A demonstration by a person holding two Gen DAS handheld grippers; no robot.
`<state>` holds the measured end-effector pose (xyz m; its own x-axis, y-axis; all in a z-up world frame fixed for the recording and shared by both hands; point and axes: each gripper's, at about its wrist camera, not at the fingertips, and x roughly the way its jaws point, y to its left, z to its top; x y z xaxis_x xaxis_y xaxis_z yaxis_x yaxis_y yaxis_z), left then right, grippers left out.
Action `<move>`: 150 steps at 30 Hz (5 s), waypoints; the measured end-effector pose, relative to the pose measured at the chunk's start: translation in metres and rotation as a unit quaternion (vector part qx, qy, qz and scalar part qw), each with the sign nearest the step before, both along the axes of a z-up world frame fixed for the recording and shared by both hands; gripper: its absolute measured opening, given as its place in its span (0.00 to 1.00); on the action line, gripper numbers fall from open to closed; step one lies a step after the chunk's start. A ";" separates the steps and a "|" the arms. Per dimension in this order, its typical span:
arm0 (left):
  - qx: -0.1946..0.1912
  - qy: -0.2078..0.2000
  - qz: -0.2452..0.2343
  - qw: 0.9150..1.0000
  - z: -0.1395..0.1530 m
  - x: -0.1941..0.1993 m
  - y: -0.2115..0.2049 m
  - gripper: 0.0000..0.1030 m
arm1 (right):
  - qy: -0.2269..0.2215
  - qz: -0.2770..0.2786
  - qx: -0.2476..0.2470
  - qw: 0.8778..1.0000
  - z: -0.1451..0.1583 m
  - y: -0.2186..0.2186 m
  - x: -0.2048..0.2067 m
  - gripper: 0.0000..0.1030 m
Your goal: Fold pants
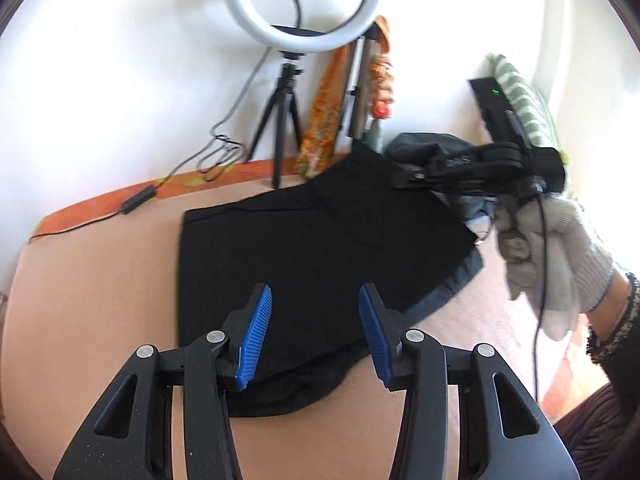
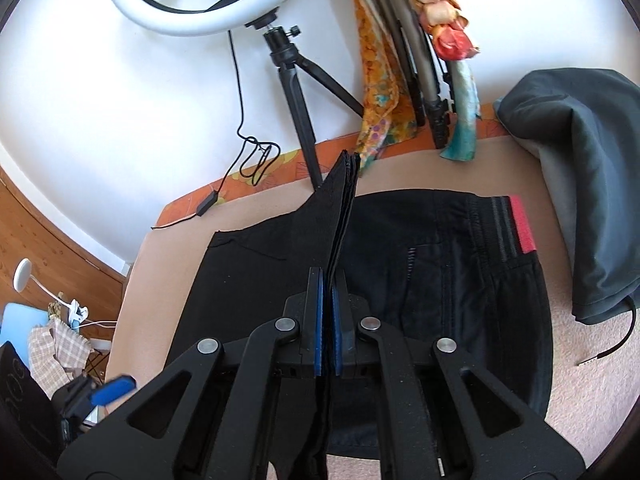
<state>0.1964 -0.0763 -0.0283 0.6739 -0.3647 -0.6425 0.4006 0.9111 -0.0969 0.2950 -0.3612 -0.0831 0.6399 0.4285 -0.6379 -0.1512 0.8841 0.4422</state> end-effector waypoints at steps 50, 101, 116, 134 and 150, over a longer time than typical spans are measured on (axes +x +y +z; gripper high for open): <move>-0.050 0.128 0.087 0.987 -0.079 0.057 0.056 0.43 | -0.034 0.095 -0.035 0.994 0.000 0.098 0.011 0.32; -0.221 0.149 0.076 0.961 -0.056 0.027 0.055 0.35 | 0.136 0.154 -0.245 0.948 -0.054 0.265 0.065 0.07; -0.249 0.043 0.130 0.959 0.001 0.010 0.097 0.35 | 0.069 0.095 -0.031 0.993 0.012 0.153 0.036 0.05; -0.151 0.082 0.020 0.985 -0.029 0.048 -0.027 0.35 | 0.014 0.009 -0.003 1.000 0.049 0.024 0.009 0.04; -0.096 0.064 -0.073 0.991 -0.035 0.042 -0.104 0.35 | 0.031 -0.082 0.002 0.996 -0.003 -0.082 -0.007 0.04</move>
<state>0.2384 -0.1801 -0.0632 0.5232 -0.5759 -0.6282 0.5000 0.8044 -0.3209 0.2878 -0.4436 -0.0863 0.6611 0.3250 -0.6762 0.0218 0.8926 0.4503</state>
